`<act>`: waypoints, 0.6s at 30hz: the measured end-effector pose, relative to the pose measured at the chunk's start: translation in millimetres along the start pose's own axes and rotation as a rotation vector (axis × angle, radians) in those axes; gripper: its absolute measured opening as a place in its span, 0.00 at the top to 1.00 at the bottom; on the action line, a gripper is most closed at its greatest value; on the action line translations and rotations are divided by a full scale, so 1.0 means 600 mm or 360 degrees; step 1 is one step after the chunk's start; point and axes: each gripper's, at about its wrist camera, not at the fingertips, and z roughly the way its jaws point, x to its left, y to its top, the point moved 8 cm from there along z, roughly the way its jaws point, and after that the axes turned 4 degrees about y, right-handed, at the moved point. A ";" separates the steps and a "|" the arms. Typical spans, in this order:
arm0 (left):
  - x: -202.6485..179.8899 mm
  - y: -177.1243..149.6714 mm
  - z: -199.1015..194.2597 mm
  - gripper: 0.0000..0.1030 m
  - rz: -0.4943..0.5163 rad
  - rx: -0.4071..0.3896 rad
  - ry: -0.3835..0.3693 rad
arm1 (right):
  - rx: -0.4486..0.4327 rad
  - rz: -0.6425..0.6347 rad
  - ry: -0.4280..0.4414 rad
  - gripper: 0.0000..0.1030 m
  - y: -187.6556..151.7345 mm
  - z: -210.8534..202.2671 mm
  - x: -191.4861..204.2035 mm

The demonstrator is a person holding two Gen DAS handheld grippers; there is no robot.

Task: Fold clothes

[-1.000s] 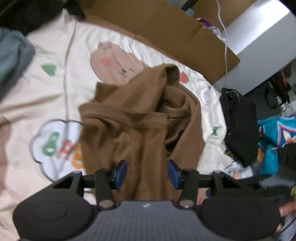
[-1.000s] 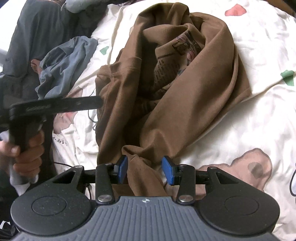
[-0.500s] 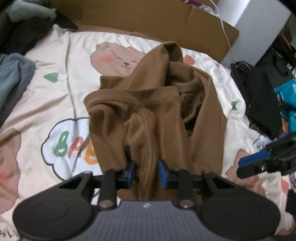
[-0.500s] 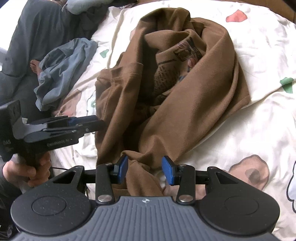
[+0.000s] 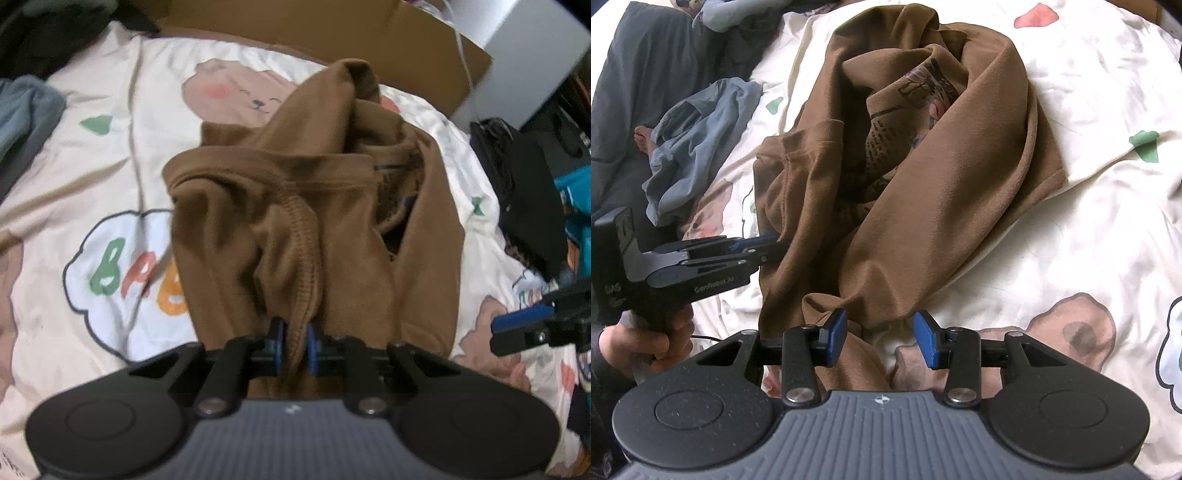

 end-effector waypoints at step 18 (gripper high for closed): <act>0.121 0.052 -0.165 0.96 -0.0180 -0.0172 0.0280 | -0.0236 0.0005 -0.0108 0.56 0.088 -0.036 -0.032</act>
